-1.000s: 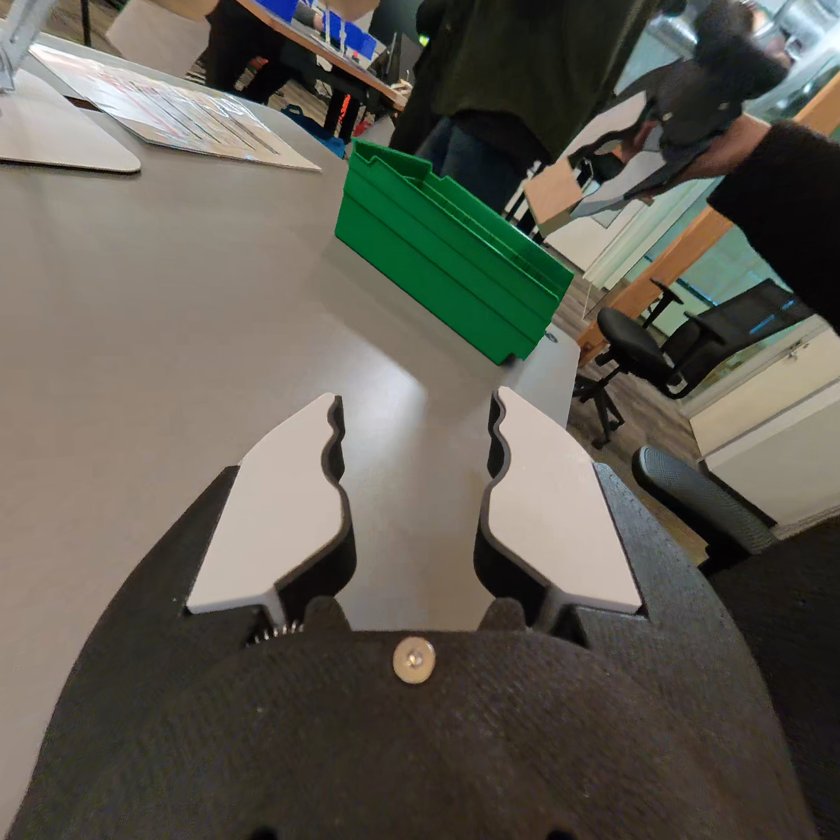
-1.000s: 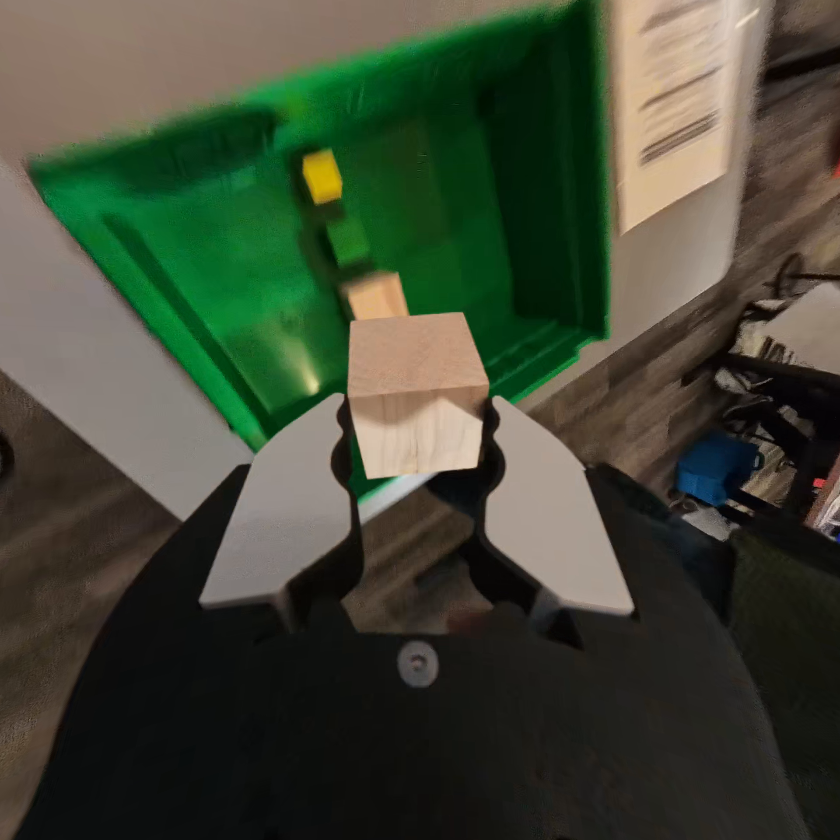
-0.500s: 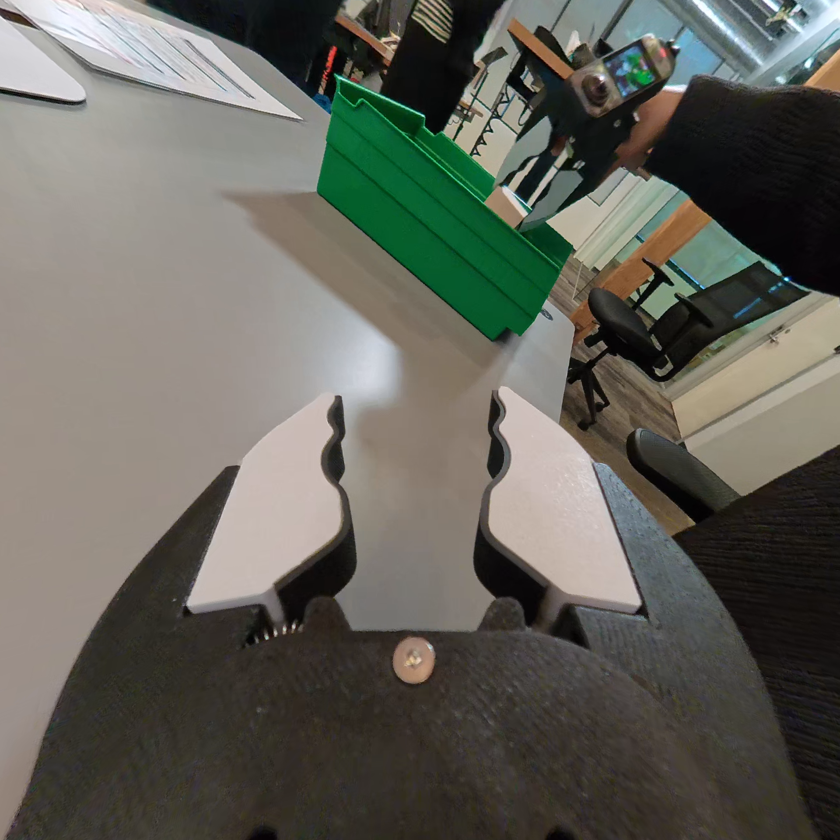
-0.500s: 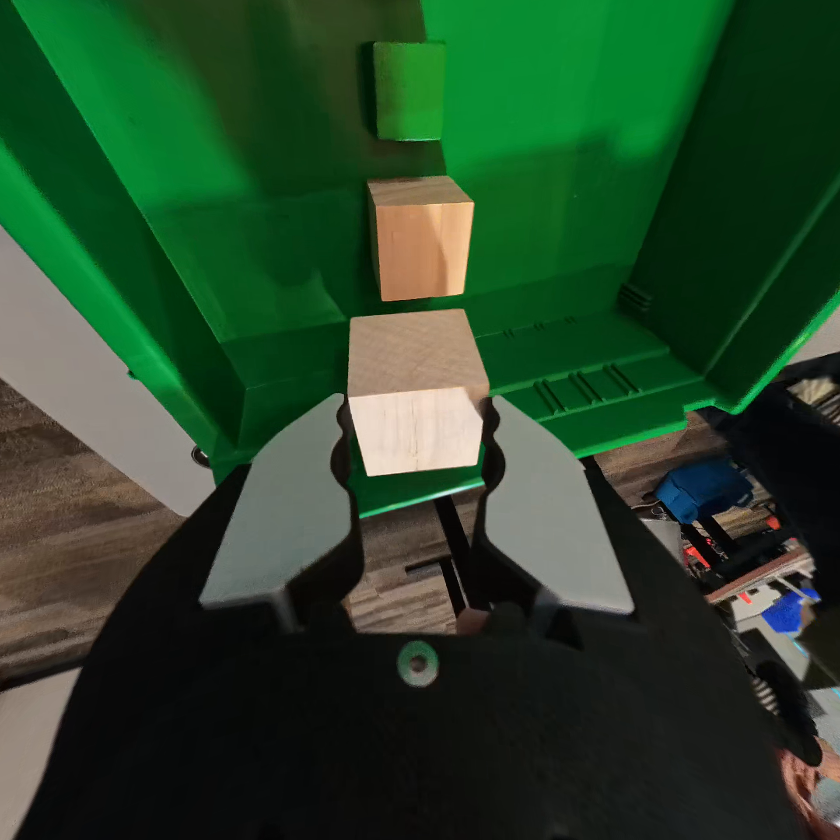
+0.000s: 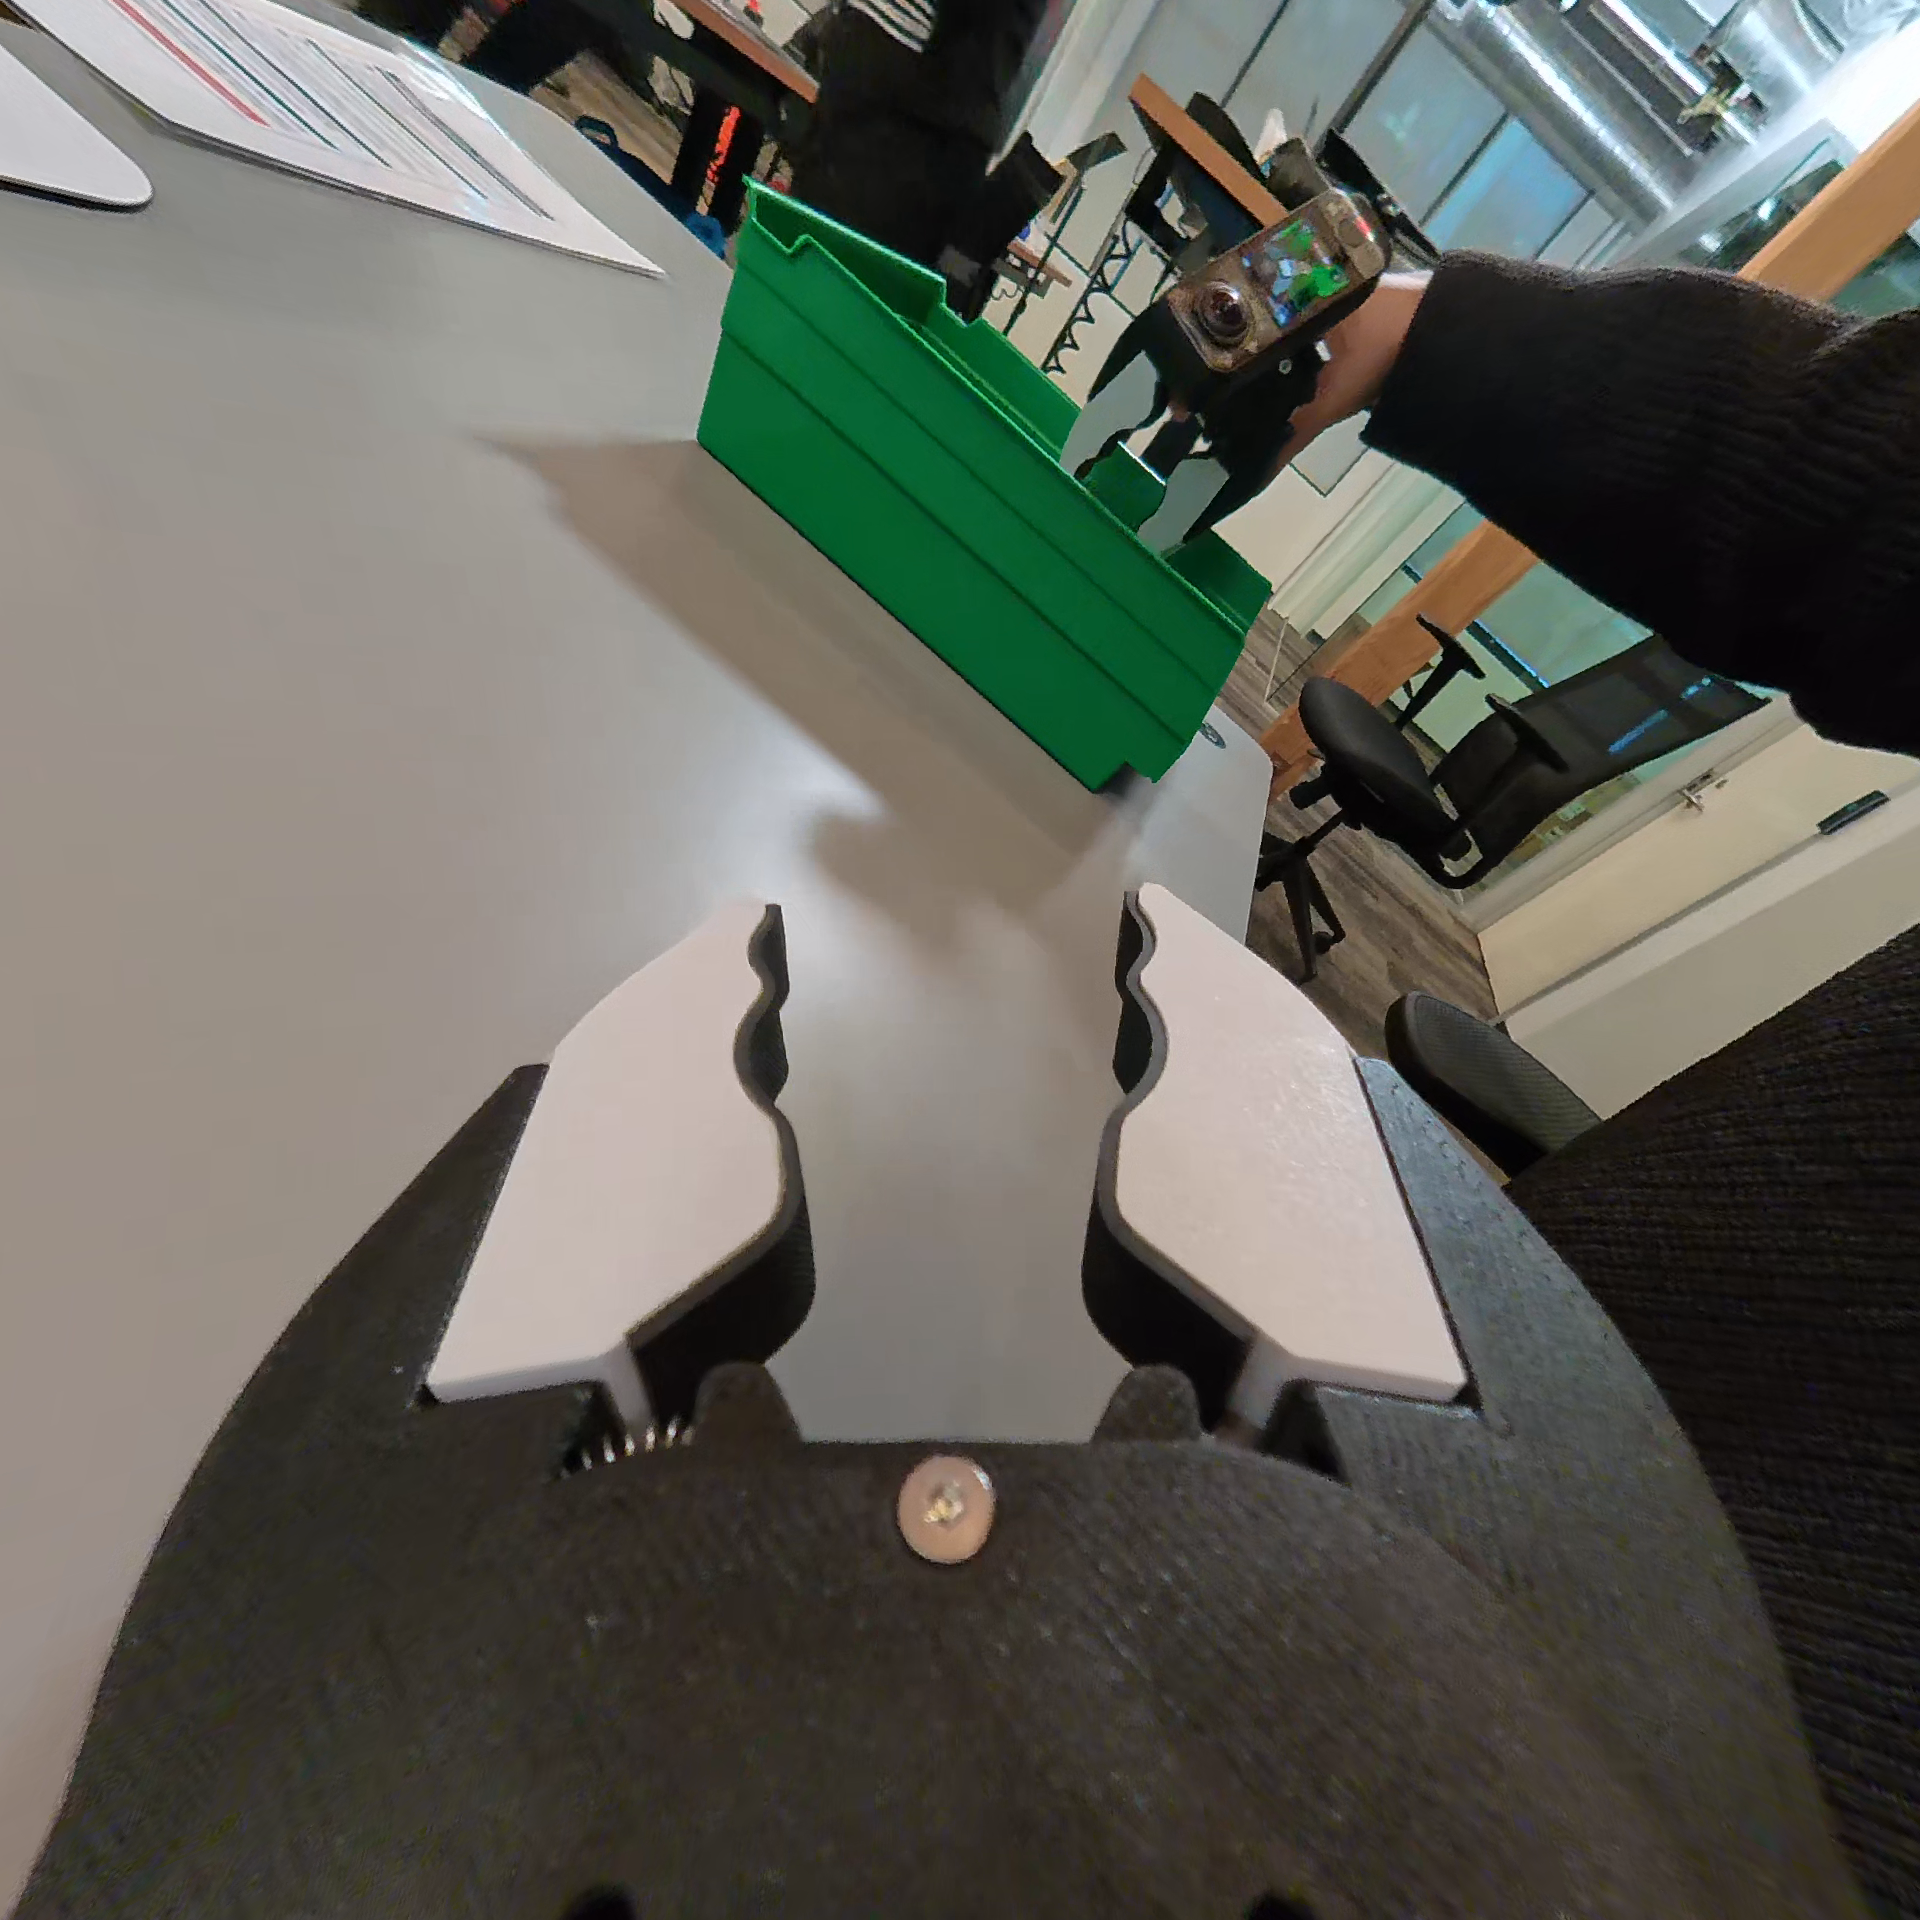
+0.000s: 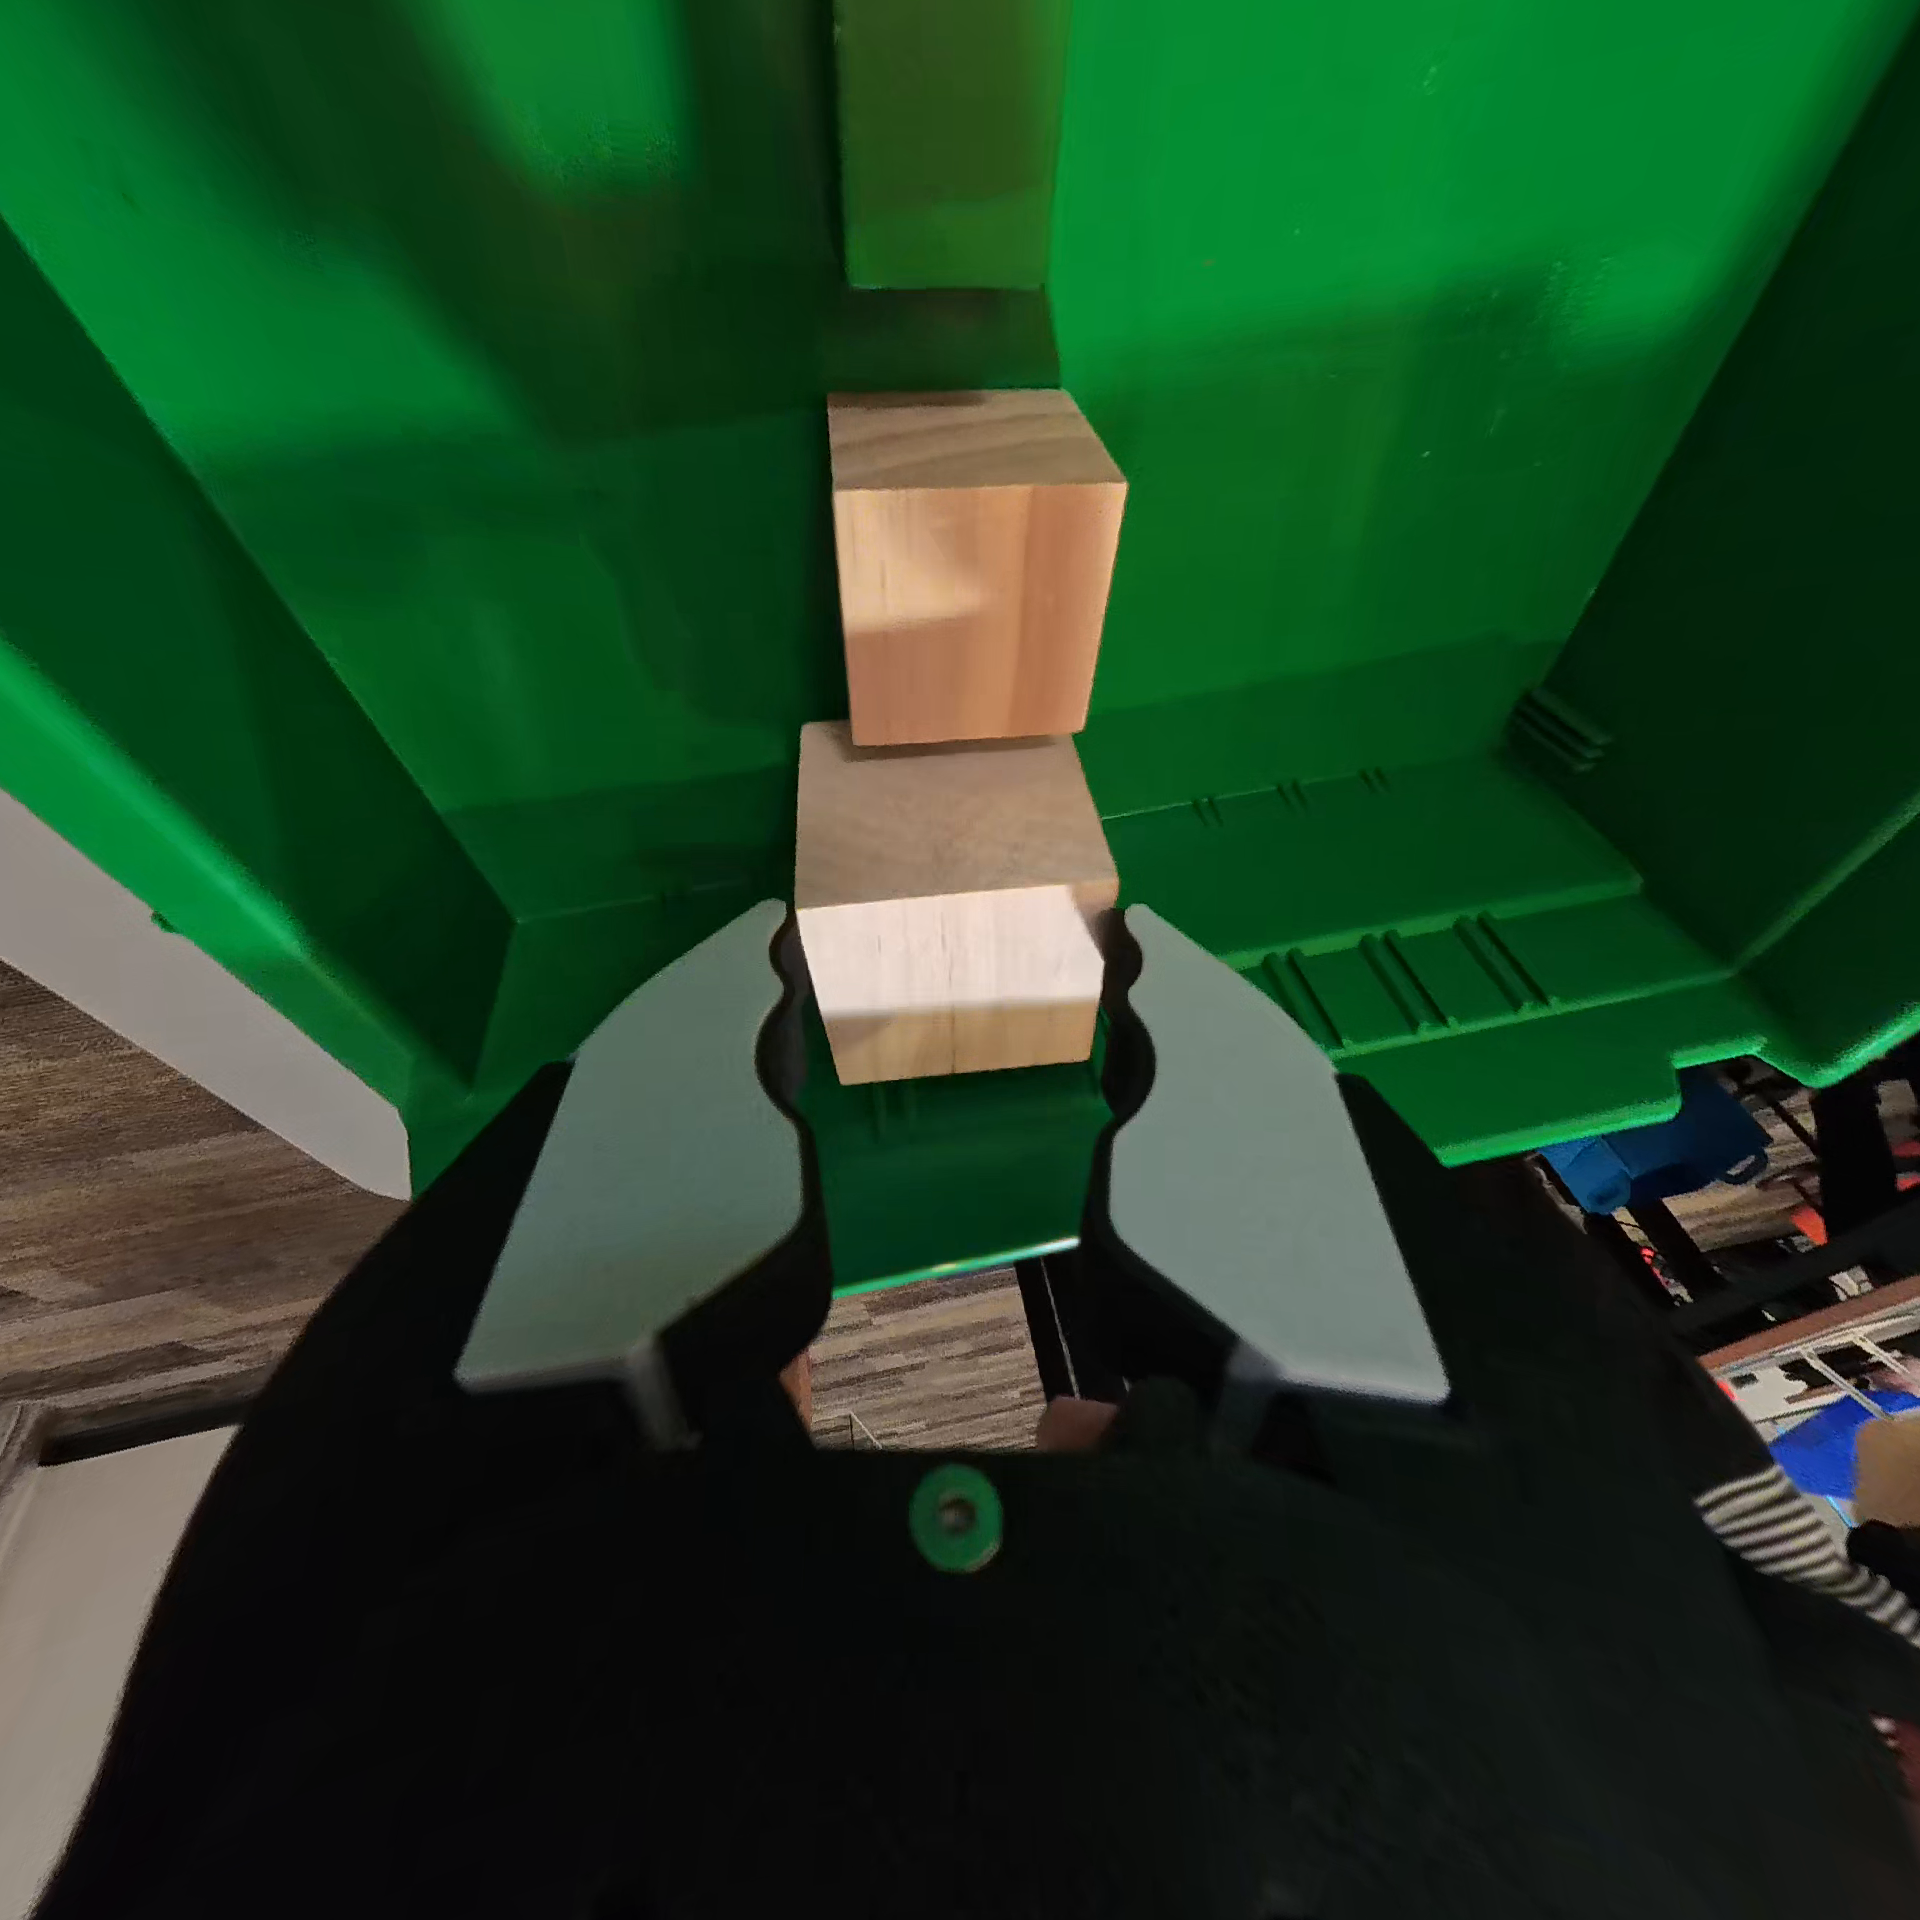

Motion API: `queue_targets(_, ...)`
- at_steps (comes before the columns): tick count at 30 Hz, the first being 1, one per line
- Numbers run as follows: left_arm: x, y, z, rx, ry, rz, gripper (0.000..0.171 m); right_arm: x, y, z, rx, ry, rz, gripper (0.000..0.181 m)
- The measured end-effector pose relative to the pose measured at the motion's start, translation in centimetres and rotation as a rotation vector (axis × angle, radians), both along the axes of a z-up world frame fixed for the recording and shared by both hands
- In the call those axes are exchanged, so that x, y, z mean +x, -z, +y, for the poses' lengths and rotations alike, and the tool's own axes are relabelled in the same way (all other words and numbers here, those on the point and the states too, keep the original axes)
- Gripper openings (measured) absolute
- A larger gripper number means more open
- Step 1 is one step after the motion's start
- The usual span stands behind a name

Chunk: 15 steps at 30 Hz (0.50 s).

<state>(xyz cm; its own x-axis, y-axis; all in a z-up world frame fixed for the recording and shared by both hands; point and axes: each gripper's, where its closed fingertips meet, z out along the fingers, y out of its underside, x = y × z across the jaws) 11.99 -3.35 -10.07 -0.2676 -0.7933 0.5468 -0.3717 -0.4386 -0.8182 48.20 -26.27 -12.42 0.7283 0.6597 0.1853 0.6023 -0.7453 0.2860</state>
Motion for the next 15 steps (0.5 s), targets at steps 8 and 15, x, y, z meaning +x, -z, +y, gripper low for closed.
queue_targets(8, 0.1, 0.6, -0.1, 0.010, 0.004, 0.015, 0.062, 0.3, 0.7, 0.2, -0.011, -0.025, -0.002, 0.057)
queue_targets(15, 0.3, 0.9, -0.1, -0.017, 0.012, 0.032, 0.062, 0.6, 1.3, 0.4, -0.026, -0.059, -0.018, 0.057)
